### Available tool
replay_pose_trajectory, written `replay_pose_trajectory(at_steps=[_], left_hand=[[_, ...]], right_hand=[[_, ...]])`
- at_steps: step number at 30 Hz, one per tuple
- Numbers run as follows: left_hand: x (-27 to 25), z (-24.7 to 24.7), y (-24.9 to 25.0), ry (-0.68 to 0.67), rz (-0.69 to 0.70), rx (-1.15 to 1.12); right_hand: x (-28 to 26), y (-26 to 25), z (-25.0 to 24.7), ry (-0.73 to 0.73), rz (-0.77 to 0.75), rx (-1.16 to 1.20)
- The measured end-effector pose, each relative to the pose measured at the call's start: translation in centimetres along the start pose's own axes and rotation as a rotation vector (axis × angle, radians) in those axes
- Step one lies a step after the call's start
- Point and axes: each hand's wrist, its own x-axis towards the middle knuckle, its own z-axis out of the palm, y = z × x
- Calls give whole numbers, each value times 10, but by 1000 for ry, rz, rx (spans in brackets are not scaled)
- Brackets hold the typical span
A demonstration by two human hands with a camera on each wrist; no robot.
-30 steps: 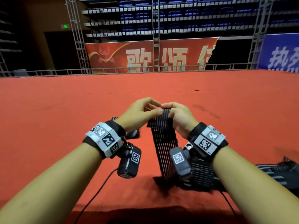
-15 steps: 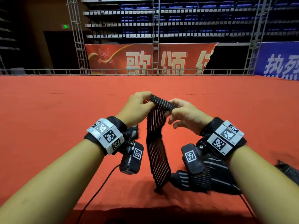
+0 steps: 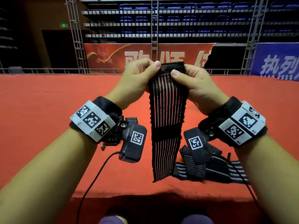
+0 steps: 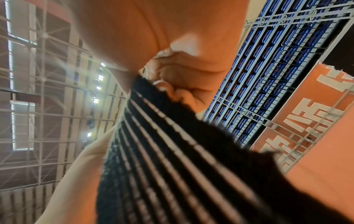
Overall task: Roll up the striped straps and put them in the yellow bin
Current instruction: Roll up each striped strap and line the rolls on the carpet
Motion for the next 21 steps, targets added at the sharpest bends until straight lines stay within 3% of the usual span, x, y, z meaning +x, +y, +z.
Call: replay_pose_trajectory(at_steps=[4, 8, 15, 21], left_hand=[[-3, -3, 16, -17, 0, 25], [-8, 1, -5, -18, -70, 85], [-25, 21, -95, -73, -283, 165], [-34, 48, -141, -120, -357, 238]], right_hand=[[-4, -14, -2, -3, -49, -1], [-15, 0, -8, -74, 33, -177], [-40, 85, -56, -42, 528, -500], [-82, 167, -89, -346, 895, -1240]])
